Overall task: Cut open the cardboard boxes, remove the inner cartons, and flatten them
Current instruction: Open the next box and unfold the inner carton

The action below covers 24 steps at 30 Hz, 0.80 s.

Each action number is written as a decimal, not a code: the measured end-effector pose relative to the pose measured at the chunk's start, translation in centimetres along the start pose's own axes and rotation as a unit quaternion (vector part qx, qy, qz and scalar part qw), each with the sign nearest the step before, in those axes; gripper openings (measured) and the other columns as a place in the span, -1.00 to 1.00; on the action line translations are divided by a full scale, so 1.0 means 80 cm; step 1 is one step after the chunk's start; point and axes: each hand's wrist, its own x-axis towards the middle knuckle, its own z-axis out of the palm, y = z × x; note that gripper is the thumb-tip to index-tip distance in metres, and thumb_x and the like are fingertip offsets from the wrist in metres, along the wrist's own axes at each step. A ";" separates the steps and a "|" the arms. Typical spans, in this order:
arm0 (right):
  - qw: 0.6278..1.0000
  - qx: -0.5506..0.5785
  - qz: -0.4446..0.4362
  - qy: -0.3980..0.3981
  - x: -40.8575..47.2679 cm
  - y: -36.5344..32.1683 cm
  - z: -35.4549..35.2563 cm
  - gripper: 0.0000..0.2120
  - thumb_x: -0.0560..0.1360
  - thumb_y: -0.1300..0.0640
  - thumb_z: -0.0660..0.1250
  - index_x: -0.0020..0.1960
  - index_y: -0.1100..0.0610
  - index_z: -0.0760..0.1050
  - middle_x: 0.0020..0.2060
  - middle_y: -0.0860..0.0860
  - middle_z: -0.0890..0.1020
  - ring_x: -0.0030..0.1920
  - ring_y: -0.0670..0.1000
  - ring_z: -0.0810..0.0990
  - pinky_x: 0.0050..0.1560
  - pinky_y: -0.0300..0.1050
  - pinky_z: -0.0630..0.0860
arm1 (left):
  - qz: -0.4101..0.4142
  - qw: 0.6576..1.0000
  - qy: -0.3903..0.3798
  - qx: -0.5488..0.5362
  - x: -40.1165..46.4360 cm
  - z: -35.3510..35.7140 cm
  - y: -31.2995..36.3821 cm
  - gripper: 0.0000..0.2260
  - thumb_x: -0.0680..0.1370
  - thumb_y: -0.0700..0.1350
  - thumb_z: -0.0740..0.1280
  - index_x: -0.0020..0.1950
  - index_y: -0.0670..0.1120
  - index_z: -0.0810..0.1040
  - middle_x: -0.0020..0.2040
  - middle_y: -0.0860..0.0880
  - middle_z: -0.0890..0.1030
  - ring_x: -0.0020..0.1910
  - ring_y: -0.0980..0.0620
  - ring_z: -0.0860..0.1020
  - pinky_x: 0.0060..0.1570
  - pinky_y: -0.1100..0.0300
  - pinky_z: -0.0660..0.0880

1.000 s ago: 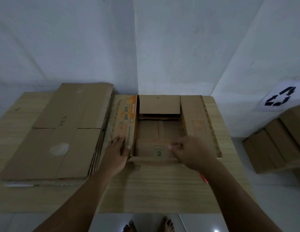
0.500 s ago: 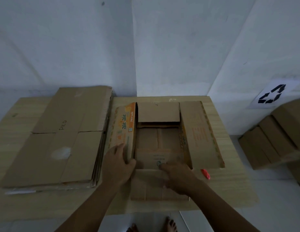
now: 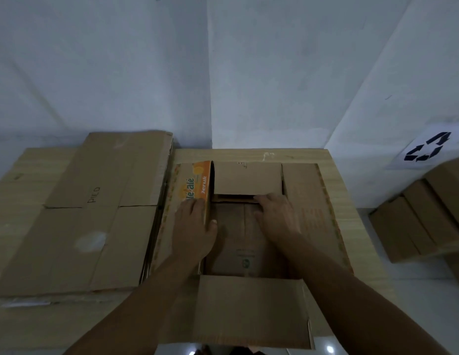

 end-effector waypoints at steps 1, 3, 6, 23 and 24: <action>1.000 -0.027 -0.003 0.014 0.013 0.003 0.004 -0.60 0.62 0.05 0.25 0.45 -0.03 0.39 0.31 0.01 0.50 0.30 0.08 0.41 0.29 0.00 0.38 | -0.009 1.000 -0.013 0.014 0.005 0.005 0.001 -0.42 0.57 0.03 0.35 0.53 -0.13 0.28 0.51 -0.14 0.31 0.52 -0.15 0.19 0.51 -0.13 0.19; 0.997 -0.076 -0.016 0.028 0.035 0.011 0.013 -0.57 0.60 0.09 0.27 0.46 -0.04 0.35 0.34 0.02 0.46 0.32 0.09 0.38 0.29 0.02 0.36 | -0.025 0.998 -0.031 0.039 0.010 0.015 0.001 -0.38 0.61 0.06 0.26 0.59 -0.09 0.13 0.59 -0.10 0.16 0.59 -0.12 0.02 0.57 -0.07 -0.02; 0.994 -0.101 -0.044 0.005 0.067 0.027 0.016 -0.49 0.56 0.10 0.32 0.48 -0.05 0.29 0.39 0.05 0.39 0.37 0.13 0.30 0.33 0.08 0.31 | -0.039 0.996 -0.053 0.058 0.018 0.027 -0.006 -0.35 0.65 0.10 0.15 0.64 -0.06 -0.07 0.64 -0.07 -0.04 0.61 -0.07 -0.15 0.55 0.00 -0.21; 0.948 -0.035 -0.138 0.286 0.199 0.053 -0.046 -0.67 0.44 0.35 0.37 0.17 0.11 0.57 0.10 0.12 0.59 0.09 0.21 0.52 0.05 0.12 0.46 | -0.052 0.995 -0.064 0.062 0.027 0.048 -0.017 -0.44 0.70 0.05 0.01 0.63 -0.08 -0.11 0.65 -0.05 -0.04 0.62 -0.04 -0.12 0.58 0.03 -0.08; 0.959 -0.068 -0.113 0.252 0.207 0.051 -0.049 -0.57 0.44 0.33 0.33 0.28 0.08 0.52 0.21 0.13 0.51 0.19 0.22 0.46 0.15 0.14 0.43 | -0.053 0.995 -0.065 0.059 0.027 0.048 -0.016 -0.45 0.70 0.05 0.01 0.63 -0.08 -0.11 0.65 -0.05 -0.04 0.62 -0.03 -0.11 0.58 0.03 -0.07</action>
